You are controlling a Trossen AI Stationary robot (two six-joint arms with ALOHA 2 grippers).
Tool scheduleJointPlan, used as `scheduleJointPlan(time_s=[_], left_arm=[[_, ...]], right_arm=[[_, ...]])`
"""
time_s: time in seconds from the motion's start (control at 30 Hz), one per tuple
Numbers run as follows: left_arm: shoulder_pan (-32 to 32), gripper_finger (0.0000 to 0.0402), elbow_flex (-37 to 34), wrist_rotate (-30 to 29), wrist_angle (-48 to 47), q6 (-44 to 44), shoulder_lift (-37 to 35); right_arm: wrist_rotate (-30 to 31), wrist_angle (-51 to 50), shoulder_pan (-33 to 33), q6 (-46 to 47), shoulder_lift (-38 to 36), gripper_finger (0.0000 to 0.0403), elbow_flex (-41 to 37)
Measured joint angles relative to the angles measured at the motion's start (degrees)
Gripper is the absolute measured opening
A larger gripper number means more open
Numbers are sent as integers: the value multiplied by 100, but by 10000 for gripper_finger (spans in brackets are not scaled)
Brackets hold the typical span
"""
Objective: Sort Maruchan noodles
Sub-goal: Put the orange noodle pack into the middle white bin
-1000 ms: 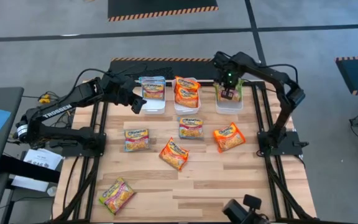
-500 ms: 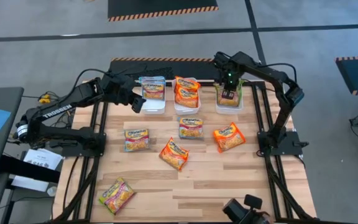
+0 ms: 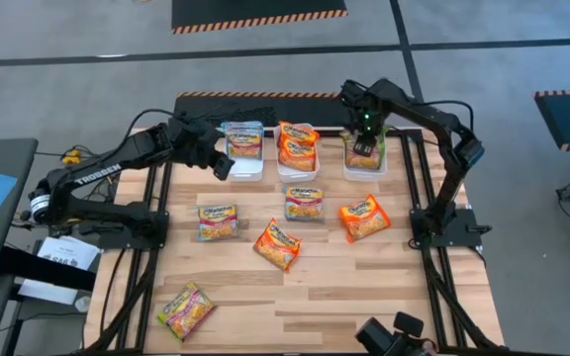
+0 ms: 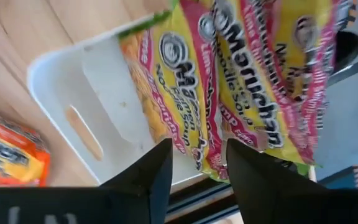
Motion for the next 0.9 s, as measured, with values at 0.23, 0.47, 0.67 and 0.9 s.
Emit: scheduleJointPlan(time_s=[0.23,0.47,0.67,0.9], left_arm=[[84,154,4,73,-34,11,44],[121,171,-1,822,415,-438,230],[-93,171,-3,1598,1630,73,437],[-253,171,4,2155,2173,439,844]], right_arm=[[-29,-183,54,364,-4,176,607],[-255,-446,140,359,-9,174,848],[-1254,-540,254,603,-11,173,846],[-1384,-613,716,1034,-457,173,844]])
